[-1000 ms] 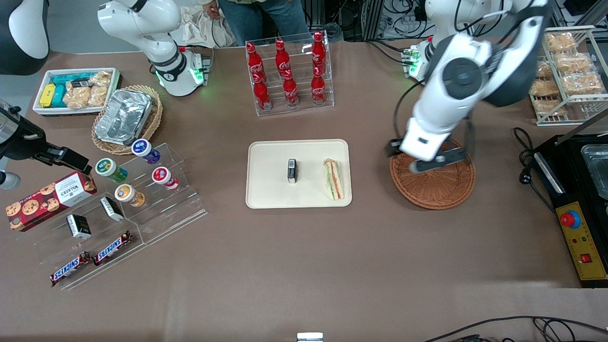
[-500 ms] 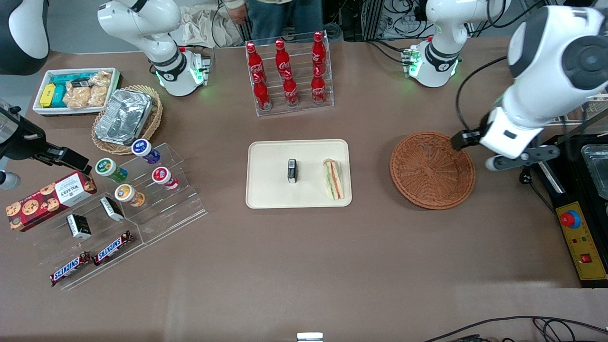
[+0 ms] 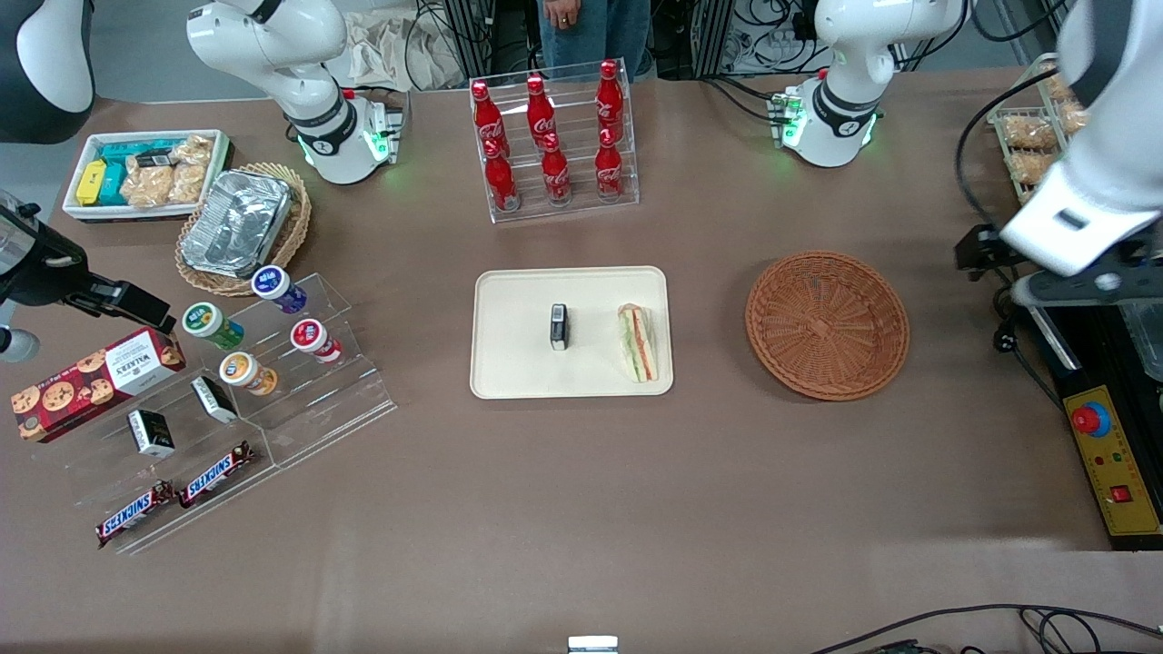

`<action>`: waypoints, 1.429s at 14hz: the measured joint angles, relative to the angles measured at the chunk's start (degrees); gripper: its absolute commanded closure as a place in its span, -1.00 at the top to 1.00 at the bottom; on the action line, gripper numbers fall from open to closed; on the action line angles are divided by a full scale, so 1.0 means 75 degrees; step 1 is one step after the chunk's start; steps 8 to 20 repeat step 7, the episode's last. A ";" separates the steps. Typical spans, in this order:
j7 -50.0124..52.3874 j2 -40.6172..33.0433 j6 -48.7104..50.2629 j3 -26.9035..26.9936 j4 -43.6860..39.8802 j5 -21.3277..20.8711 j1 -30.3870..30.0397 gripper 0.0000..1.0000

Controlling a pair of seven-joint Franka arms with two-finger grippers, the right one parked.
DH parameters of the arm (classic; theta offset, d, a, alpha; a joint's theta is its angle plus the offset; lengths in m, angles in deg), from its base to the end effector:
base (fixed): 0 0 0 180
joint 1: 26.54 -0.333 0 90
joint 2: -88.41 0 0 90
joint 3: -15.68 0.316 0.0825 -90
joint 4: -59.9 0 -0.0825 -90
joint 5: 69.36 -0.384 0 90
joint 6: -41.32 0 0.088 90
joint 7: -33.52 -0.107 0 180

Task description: Place sandwich from basket to tray

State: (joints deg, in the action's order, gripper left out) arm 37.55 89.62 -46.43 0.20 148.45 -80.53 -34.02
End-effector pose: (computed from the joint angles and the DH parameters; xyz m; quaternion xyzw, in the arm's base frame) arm 0.5546 -0.0547 0.6237 -0.9949 0.0323 0.0071 0.0958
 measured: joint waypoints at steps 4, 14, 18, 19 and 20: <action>-0.0087 0.0047 0.0055 0.0520 -0.0254 0.0916 0.0093 1.00; -0.0076 0.0214 0.0090 0.0882 -0.0249 0.1531 0.0161 1.00; -0.0076 0.0214 0.0090 0.0882 -0.0249 0.1531 0.0161 1.00; -0.0076 0.0214 0.0090 0.0882 -0.0249 0.1531 0.0161 1.00; -0.0076 0.0214 0.0090 0.0882 -0.0249 0.1531 0.0161 1.00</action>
